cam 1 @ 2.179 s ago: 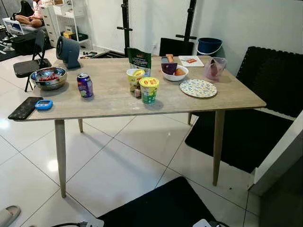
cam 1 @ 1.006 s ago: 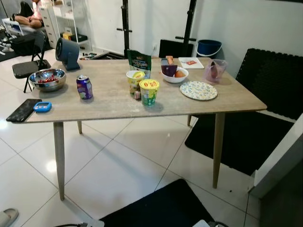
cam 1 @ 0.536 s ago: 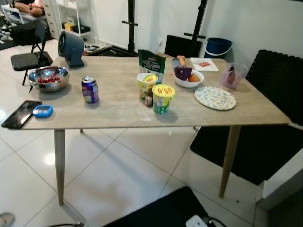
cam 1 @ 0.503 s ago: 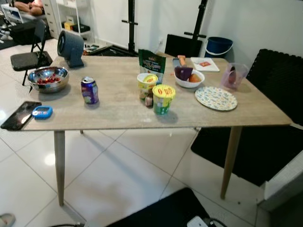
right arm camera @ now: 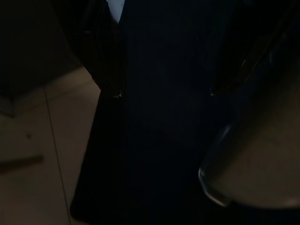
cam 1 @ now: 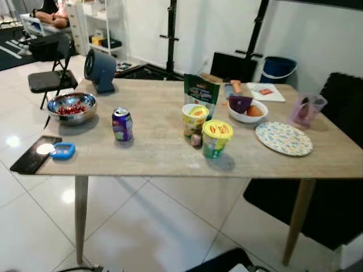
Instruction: Restocking fridge
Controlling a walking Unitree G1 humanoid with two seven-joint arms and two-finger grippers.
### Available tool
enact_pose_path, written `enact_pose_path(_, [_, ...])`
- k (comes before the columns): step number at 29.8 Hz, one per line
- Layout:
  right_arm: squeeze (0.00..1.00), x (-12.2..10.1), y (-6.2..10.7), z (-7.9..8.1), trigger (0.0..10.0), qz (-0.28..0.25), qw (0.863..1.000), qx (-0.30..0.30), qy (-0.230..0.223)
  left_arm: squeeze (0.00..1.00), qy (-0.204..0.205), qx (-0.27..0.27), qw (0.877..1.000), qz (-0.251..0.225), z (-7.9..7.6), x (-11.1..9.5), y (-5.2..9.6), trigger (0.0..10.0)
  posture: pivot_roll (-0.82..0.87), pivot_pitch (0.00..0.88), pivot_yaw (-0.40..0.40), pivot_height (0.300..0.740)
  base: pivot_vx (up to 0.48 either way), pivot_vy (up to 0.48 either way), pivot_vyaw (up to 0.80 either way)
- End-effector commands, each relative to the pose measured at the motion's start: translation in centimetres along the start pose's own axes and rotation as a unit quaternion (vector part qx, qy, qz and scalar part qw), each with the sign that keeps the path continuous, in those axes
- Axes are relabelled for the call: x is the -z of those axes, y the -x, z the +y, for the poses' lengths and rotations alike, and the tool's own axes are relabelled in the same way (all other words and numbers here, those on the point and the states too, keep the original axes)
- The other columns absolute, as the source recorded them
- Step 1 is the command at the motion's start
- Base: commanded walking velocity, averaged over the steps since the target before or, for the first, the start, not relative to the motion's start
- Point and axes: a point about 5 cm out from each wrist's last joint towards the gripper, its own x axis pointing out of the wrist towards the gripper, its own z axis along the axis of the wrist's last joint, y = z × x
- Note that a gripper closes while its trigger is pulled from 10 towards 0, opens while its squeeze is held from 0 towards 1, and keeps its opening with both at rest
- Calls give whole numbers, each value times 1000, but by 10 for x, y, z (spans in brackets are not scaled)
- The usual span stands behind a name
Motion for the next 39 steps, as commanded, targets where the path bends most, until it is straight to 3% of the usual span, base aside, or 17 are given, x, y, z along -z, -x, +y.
enact_pose_path(1, [0, 0, 0, 0, 10000, 0, 1000, 1, 6, 0, -3, 8, 1000, 19, -5, 9, 1, 10000, 37, 0, -16, 740, 0, 0, 0])
enact_pose_path(16, [0, -1, 0, -2, 10000, -1, 1000, 4, 9, 0, 17, 19, 1000, 10, -8, 8, 0, 10000, 37, 0, -20, 740, 0, 0, 0])
enact_pose_path(26, [0, 0, 1, -7, 10000, 0, 1000, 11, 12, 0, 9, 26, 1000, 13, -10, 7, 0, 10000, 32, 0, -20, 740, 0, -433, 0])
enact_pose_path(39, [0, -9, 4, -36, 10000, -18, 996, 84, 7, 0, 13, 24, 1000, 12, -10, 8, 0, 10000, 33, 0, -26, 740, 0, -407, 0])
